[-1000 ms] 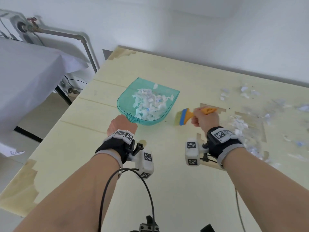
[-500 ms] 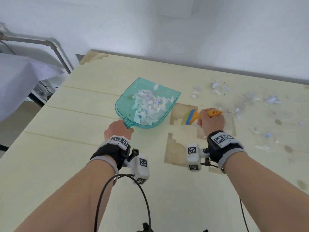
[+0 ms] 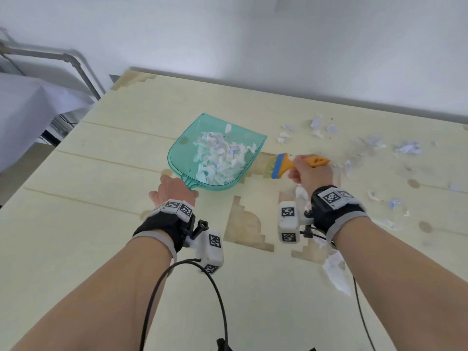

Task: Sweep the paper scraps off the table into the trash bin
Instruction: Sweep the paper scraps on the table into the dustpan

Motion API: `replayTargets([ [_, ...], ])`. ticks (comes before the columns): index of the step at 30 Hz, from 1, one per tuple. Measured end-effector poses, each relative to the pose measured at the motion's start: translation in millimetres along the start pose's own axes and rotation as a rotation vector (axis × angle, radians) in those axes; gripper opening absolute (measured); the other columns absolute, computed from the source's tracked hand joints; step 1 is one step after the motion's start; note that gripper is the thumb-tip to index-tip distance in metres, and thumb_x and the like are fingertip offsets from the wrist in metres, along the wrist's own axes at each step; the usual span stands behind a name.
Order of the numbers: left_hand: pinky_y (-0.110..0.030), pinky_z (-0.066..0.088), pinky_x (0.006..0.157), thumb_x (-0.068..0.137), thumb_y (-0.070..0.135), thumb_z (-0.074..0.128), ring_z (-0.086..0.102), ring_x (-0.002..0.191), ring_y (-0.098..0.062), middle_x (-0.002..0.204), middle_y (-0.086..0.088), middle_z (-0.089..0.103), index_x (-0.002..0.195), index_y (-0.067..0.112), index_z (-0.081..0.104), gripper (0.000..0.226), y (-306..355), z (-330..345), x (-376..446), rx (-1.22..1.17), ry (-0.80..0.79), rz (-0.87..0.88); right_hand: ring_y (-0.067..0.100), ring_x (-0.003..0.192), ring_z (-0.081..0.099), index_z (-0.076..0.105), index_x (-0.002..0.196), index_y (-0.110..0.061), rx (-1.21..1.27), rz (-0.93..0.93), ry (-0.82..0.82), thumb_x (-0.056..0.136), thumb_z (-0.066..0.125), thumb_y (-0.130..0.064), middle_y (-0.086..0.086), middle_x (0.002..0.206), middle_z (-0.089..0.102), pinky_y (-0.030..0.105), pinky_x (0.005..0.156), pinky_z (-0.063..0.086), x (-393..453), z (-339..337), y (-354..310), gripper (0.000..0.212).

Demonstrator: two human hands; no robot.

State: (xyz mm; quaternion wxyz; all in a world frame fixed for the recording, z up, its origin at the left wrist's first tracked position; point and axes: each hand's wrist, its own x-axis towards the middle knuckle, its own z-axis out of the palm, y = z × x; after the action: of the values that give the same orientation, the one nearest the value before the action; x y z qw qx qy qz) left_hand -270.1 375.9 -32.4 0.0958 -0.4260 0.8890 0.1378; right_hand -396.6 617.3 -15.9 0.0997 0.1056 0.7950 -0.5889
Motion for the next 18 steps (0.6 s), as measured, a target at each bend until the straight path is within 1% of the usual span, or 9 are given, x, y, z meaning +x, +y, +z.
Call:
replayTargets([
  [1, -0.037, 0.035, 0.091, 0.087, 0.038, 0.060, 0.045, 0.076, -0.021, 0.112, -0.007, 0.044, 0.086, 0.011, 0.056, 0.027, 1.1, -0.2, -1.5, -0.012, -0.003, -0.004, 0.023, 0.061, 0.061, 0.060, 0.073, -0.017, -0.021, 0.017, -0.078, 0.088, 0.058, -0.016, 0.008, 0.063, 0.063, 0.035, 0.068, 0.053, 1.4, 2.8, 3.8, 0.015],
  [3, -0.036, 0.041, 0.083, 0.087, 0.036, 0.060, 0.047, 0.073, -0.023, 0.109, -0.009, 0.048, 0.084, 0.010, 0.053, 0.027, 2.7, -0.1, -4.5, -0.058, -0.015, -0.001, 0.026, 0.067, 0.061, 0.059, 0.073, -0.016, -0.172, 0.044, -0.101, 0.089, 0.054, -0.017, 0.008, 0.065, 0.064, 0.037, 0.073, 0.052, 9.0, -0.9, 9.8, 0.016],
  [5, -0.032, 0.043, 0.067, 0.086, 0.033, 0.062, 0.050, 0.070, -0.025, 0.095, -0.009, 0.058, 0.079, 0.009, 0.051, 0.027, 4.6, 1.0, -6.9, -0.109, -0.029, 0.012, 0.029, 0.067, 0.059, 0.056, 0.065, -0.012, -0.327, 0.068, 0.005, 0.086, 0.048, -0.016, 0.007, 0.061, 0.061, 0.036, 0.066, 0.048, 19.2, -15.2, 10.4, 0.022],
  [7, -0.028, 0.037, 0.059, 0.085, 0.032, 0.062, 0.050, 0.065, -0.023, 0.073, -0.003, 0.057, 0.079, 0.011, 0.052, 0.024, 7.1, 3.4, -10.3, -0.145, -0.033, 0.007, 0.030, 0.067, 0.056, 0.060, 0.067, -0.005, -0.427, 0.074, 0.167, 0.084, 0.045, -0.017, 0.011, 0.068, 0.064, 0.030, 0.055, 0.041, 26.6, -31.5, 7.2, 0.026],
  [9, -0.029, 0.036, 0.059, 0.084, 0.032, 0.063, 0.051, 0.068, -0.024, 0.067, 0.000, 0.050, 0.085, 0.012, 0.052, 0.023, 10.8, 5.0, -14.0, -0.165, -0.029, -0.003, 0.027, 0.061, 0.057, 0.060, 0.069, -0.004, -0.296, 0.037, 0.243, 0.083, 0.047, -0.020, 0.012, 0.068, 0.066, 0.029, 0.053, 0.042, 26.5, -38.0, 2.7, 0.025],
  [11, -0.030, 0.039, 0.063, 0.084, 0.032, 0.063, 0.053, 0.074, -0.026, 0.075, -0.003, 0.055, 0.092, 0.011, 0.054, 0.024, 14.3, 7.1, -15.0, -0.167, -0.031, 0.006, 0.020, 0.047, 0.058, 0.057, 0.067, -0.010, -0.065, 0.042, 0.098, 0.084, 0.054, -0.017, 0.007, 0.056, 0.063, 0.026, 0.048, 0.047, 18.7, -33.0, -0.7, 0.019],
  [14, -0.031, 0.041, 0.066, 0.085, 0.033, 0.062, 0.054, 0.076, -0.027, 0.084, -0.006, 0.059, 0.097, 0.010, 0.056, 0.026, 18.1, 8.2, -13.8, -0.156, -0.035, 0.014, 0.016, 0.039, 0.055, 0.057, 0.070, -0.009, -0.069, 0.100, -0.225, 0.086, 0.061, -0.010, 0.008, 0.053, 0.061, 0.020, 0.042, 0.046, 6.4, -18.9, 5.3, 0.017],
  [16, -0.031, 0.041, 0.065, 0.085, 0.032, 0.063, 0.055, 0.075, -0.027, 0.081, -0.005, 0.058, 0.097, 0.009, 0.057, 0.026, 18.4, 7.6, -12.0, -0.152, -0.025, -0.004, 0.022, 0.048, 0.054, 0.053, 0.065, -0.009, -0.177, 0.137, -0.186, 0.086, 0.058, -0.009, 0.011, 0.059, 0.059, 0.029, 0.052, 0.048, 6.7, -19.4, 10.3, 0.022],
  [18, -0.031, 0.041, 0.065, 0.083, 0.033, 0.065, 0.054, 0.074, -0.027, 0.077, -0.003, 0.056, 0.094, 0.010, 0.055, 0.028, 16.7, 6.0, -10.3, -0.168, -0.011, -0.029, 0.026, 0.053, 0.054, 0.050, 0.056, -0.010, -0.309, 0.139, -0.042, 0.086, 0.055, -0.013, 0.008, 0.055, 0.057, 0.038, 0.063, 0.049, 11.7, -32.4, 11.4, 0.030],
])
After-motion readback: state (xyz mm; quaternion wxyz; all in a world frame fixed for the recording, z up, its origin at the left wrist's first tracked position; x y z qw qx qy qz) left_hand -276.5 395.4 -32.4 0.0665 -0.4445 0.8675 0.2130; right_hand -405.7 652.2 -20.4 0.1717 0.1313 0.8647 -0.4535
